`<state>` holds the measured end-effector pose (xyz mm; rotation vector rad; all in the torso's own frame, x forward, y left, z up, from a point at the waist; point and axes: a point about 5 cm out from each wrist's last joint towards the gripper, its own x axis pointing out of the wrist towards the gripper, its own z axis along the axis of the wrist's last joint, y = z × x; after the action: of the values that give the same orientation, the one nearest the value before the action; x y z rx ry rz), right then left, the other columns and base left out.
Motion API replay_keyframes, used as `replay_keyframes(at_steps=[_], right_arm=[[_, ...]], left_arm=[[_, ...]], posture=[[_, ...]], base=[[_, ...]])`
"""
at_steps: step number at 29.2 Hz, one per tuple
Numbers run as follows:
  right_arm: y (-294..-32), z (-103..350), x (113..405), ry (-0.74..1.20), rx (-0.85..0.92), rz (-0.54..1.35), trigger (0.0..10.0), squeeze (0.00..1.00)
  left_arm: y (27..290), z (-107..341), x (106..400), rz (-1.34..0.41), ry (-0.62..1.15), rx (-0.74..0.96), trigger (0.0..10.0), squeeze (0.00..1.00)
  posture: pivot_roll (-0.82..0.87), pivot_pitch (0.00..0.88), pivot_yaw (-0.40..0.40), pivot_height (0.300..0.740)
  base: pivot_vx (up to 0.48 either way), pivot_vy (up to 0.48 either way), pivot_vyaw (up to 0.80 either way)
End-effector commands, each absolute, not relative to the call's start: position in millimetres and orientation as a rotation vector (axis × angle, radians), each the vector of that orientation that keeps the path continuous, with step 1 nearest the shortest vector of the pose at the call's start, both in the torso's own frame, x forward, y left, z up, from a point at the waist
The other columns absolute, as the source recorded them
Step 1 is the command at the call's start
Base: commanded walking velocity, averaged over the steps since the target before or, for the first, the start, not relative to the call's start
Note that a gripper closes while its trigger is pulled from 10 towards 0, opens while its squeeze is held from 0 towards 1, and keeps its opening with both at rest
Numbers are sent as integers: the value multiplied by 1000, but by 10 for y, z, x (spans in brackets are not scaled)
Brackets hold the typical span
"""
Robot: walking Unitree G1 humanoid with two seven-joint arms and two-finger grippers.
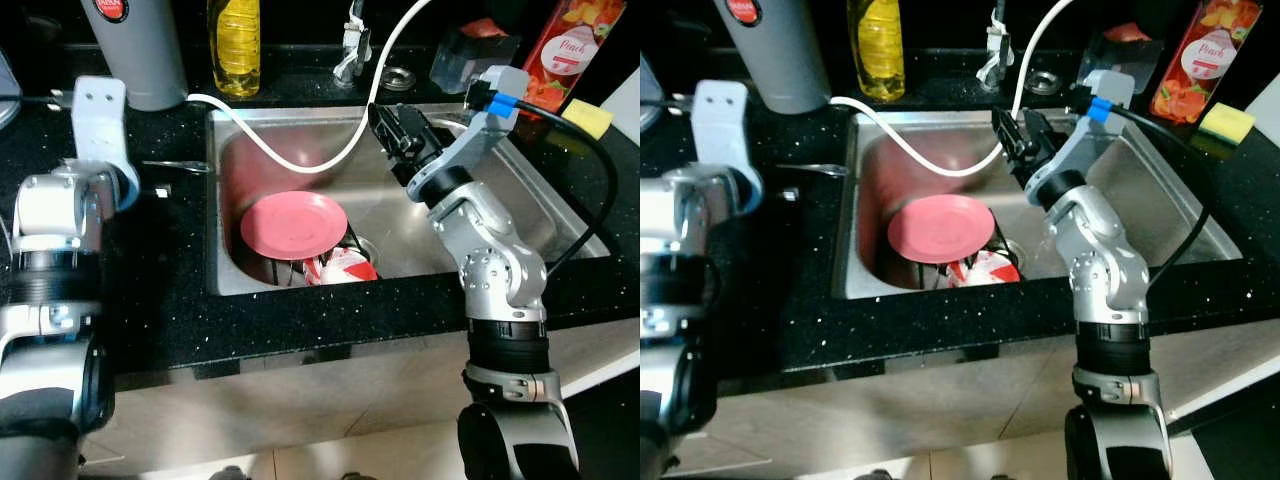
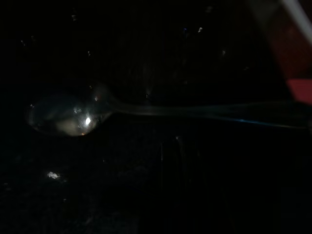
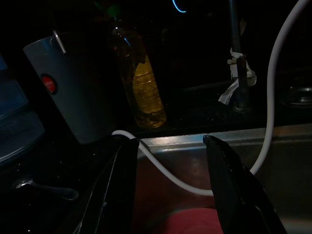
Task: Kitchen organization
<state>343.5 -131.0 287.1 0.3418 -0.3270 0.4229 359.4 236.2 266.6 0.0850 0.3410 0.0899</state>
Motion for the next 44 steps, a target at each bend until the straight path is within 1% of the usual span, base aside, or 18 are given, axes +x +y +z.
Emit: replay_keyframes(at_steps=[1,4,8,9,16,18,22,25,30,34,37,39,40,42,43,44], right_arm=[[-1341,2874,3451,-336,335,411,10000,0],[-1334,2876,3462,-338,334,412,10000,0],[-1316,2888,3464,-344,335,418,10000,0],[-1308,2893,3463,-348,336,419,10000,0],[-1310,2901,3462,-356,334,419,10000,0],[-1312,2912,3458,-362,334,417,10000,0],[-1309,2923,3434,-373,328,417,10000,0],[-1311,2922,3418,-376,327,417,10000,0],[-1318,2906,3401,-376,326,413,10000,0],[-1324,2898,3391,-376,323,411,10000,0],[-1338,2893,3391,-374,320,409,10000,0],[-1335,2892,3392,-373,319,410,10000,0],[-1322,2895,3394,-372,317,415,10000,0],[-1322,2895,3394,-372,317,415,10000,0],[-1313,2899,3397,-372,315,419,10000,0],[-1307,2905,3399,-373,314,423,10000,0]], left_arm=[[2332,2793,3556,94,282,124,10000,0],[2408,2999,3553,149,191,188,10000,0],[2477,3098,3582,173,161,210,10000,0],[2522,3071,3611,183,176,212,10000,0],[2578,2878,3720,191,232,219,10000,0],[2650,2771,3780,213,256,224,10000,0],[2778,2566,3852,195,307,249,10000,0],[2856,2538,3859,199,305,273,10000,0],[2991,2485,3841,220,325,258,10000,0],[3001,2470,3837,201,334,252,10000,0],[2968,2546,3847,191,290,292,10000,0],[2959,2569,3852,190,278,283,10000,0],[2943,2608,3863,190,248,216,10000,0],[2943,2608,3863,190,248,216,10000,0],[2918,2628,3875,184,230,124,10000,0],[2892,2631,3883,178,229,68,10000,165]], posture=[[149,80,-23,740],[149,68,-25,740],[147,61,-24,740],[147,57,-23,740],[141,45,-26,740],[138,43,-25,740],[120,34,-18,740],[116,32,-14,740],[110,28,-6,740],[107,27,-4,740],[106,24,-16,740],[106,24,-16,740],[105,21,-19,740],[105,21,-19,740],[105,18,-22,740],[104,18,-23,740]], base=[[0,0,0],[0,0,0],[0,0,0],[0,0,0],[0,0,0],[0,0,0],[0,0,0],[0,0,0],[0,0,0],[0,0,0],[0,0,0],[0,0,0],[0,0,0],[0,0,0],[0,0,0],[0,0,0]])
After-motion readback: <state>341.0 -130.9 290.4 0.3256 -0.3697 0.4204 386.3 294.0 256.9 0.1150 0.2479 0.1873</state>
